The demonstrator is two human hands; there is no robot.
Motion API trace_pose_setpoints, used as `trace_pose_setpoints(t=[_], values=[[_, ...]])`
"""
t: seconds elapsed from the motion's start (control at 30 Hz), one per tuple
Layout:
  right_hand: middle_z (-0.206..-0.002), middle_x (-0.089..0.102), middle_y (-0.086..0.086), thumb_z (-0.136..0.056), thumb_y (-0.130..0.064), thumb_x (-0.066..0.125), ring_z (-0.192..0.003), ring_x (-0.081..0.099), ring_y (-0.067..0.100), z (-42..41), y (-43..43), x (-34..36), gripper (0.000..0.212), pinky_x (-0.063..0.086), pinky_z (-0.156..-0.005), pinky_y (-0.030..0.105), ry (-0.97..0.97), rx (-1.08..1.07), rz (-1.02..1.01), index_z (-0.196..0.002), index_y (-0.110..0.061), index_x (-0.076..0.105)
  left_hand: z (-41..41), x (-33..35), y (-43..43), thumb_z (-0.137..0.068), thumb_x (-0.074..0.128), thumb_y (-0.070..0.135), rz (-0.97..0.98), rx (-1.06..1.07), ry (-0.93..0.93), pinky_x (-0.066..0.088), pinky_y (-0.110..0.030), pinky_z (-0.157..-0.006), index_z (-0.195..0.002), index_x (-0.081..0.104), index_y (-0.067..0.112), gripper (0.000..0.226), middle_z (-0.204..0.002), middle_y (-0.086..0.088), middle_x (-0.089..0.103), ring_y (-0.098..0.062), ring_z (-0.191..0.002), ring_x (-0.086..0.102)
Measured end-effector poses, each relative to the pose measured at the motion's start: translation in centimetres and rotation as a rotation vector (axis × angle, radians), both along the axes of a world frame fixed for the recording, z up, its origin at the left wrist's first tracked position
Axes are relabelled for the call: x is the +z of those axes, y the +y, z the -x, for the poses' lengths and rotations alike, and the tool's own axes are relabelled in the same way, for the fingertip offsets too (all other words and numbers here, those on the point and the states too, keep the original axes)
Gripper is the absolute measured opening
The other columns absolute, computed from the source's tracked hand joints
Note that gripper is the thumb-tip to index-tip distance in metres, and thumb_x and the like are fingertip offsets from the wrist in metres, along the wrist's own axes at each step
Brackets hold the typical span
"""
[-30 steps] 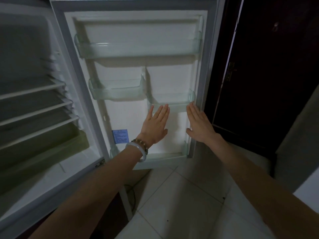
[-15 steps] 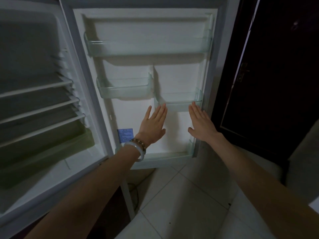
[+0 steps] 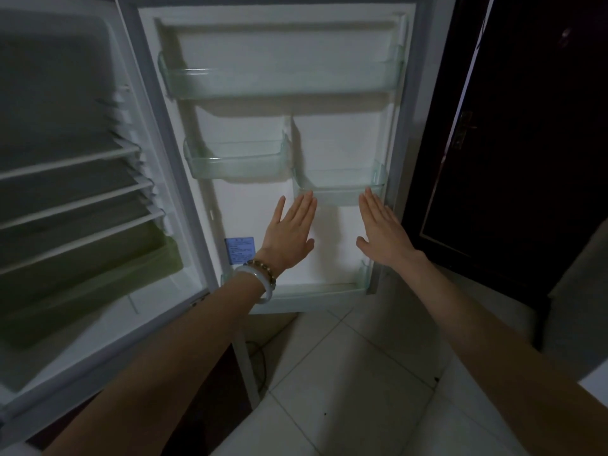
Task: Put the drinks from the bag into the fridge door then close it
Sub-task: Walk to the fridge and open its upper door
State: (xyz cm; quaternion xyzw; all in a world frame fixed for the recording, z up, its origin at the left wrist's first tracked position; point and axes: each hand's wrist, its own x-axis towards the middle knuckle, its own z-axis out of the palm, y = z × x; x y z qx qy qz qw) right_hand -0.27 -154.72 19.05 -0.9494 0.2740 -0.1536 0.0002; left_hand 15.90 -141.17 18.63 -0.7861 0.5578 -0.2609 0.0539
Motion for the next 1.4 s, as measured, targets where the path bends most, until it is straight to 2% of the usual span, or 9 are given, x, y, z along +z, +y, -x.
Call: trace_pose_setpoints(t=[0.4,0.6,0.67,0.77,0.97,1.13,1.23,1.33,1.4], values=[[-0.158,0.002,0.011,-0.092,-0.028,0.052,-0.145,-0.002,0.022,0.3,7.7,-3.3,0.076,0.003,-0.116,0.033,-0.132,0.157,-0.04,-0.148,-0.007,0.004,0.8,-4.0,8.2,-0.095,0.04,0.037,0.104,-0.012,0.216,-0.008,-0.043,-0.113,-0.146,0.0,0.007,0.072,-0.156,-0.011,0.002,-0.024,-0.143,0.0],[-0.141,0.041,0.027,-0.078,-0.027,0.061,-0.131,0.039,0.039,-3.2,14.8,-8.8,0.068,0.027,-0.11,0.037,-0.097,0.407,-0.114,-0.134,0.006,0.04,-0.5,-9.9,18.5,-0.084,0.06,0.03,0.15,0.133,0.353,0.011,-0.047,-0.114,-0.144,0.021,0.001,0.077,-0.151,-0.017,0.024,-0.028,-0.14,0.022],[-0.137,0.046,0.027,-0.076,-0.028,0.061,-0.127,0.044,0.038,-5.1,17.7,-10.9,0.066,0.033,-0.107,0.039,-0.077,0.48,-0.171,-0.131,0.005,0.044,-0.8,-12.3,22.6,-0.082,0.057,0.031,0.155,0.207,0.382,0.015,-0.048,-0.112,-0.141,0.029,0.0,0.073,-0.147,-0.017,0.033,-0.029,-0.137,0.029],[-0.139,0.044,0.026,-0.08,-0.026,0.065,-0.129,0.041,0.037,-8.0,22.5,-14.0,0.065,0.035,-0.105,0.048,-0.048,0.578,-0.198,-0.133,0.005,0.042,-0.9,-15.7,28.8,-0.082,0.04,0.037,0.145,0.34,0.453,0.016,-0.046,-0.112,-0.14,0.032,0.001,0.068,-0.146,-0.016,0.036,-0.026,-0.136,0.031],[-0.145,0.036,0.024,-0.08,-0.023,0.071,-0.136,0.033,0.036,-13.2,32.2,-19.3,0.072,0.03,-0.11,0.046,0.116,0.771,-0.28,-0.136,0.005,0.037,-1.1,-22.0,40.5,-0.083,0.06,0.029,0.169,0.559,0.507,0.013,-0.046,-0.112,-0.141,0.031,0.002,0.07,-0.147,-0.016,0.033,-0.027,-0.137,0.028],[-0.154,0.019,0.013,-0.089,-0.029,0.06,-0.144,0.015,0.024,-16.9,39.0,-26.2,0.072,0.013,-0.115,0.031,0.236,0.873,-0.337,-0.144,-0.003,0.022,-1.8,-29.5,49.6,-0.09,0.053,0.034,0.16,0.77,0.558,0.008,-0.045,-0.112,-0.143,0.023,0.004,0.068,-0.15,-0.015,0.024,-0.026,-0.139,0.018],[-0.155,0.019,0.012,-0.09,-0.029,0.057,-0.144,0.015,0.024,-19.0,42.1,-32.2,0.069,0.017,-0.118,0.037,0.317,0.91,-0.372,-0.144,-0.003,0.022,-2.5,-35.4,54.3,-0.093,0.049,0.034,0.175,0.877,0.616,0.005,-0.043,-0.113,-0.144,0.019,0.005,0.067,-0.151,-0.012,0.016,-0.025,-0.14,0.013],[-0.157,0.013,0.008,-0.093,-0.032,0.053,-0.145,0.01,0.02,-20.2,44.5,-39.3,0.07,0.007,-0.115,0.027,0.434,0.937,-0.372,-0.146,-0.006,0.016,-2.2,-42.0,57.2,-0.089,0.057,0.032,0.092,0.926,0.702,0.013,-0.044,-0.113,-0.143,0.024,0.004,0.069,-0.149,-0.013,0.021,-0.027,-0.139,0.022],[-0.158,0.01,0.007,-0.094,-0.032,0.051,-0.145,0.007,0.017,-20.9,45.5,-44.5,0.07,0.003,-0.112,0.021,0.486,0.95,-0.388,-0.147,-0.007,0.013,-2.2,-46.7,58.4,-0.078,0.07,0.031,0.024,0.921,0.733,0.025,-0.048,-0.106,-0.136,0.038,0.001,0.072,-0.142,-0.017,0.04,-0.03,-0.131,0.039]])
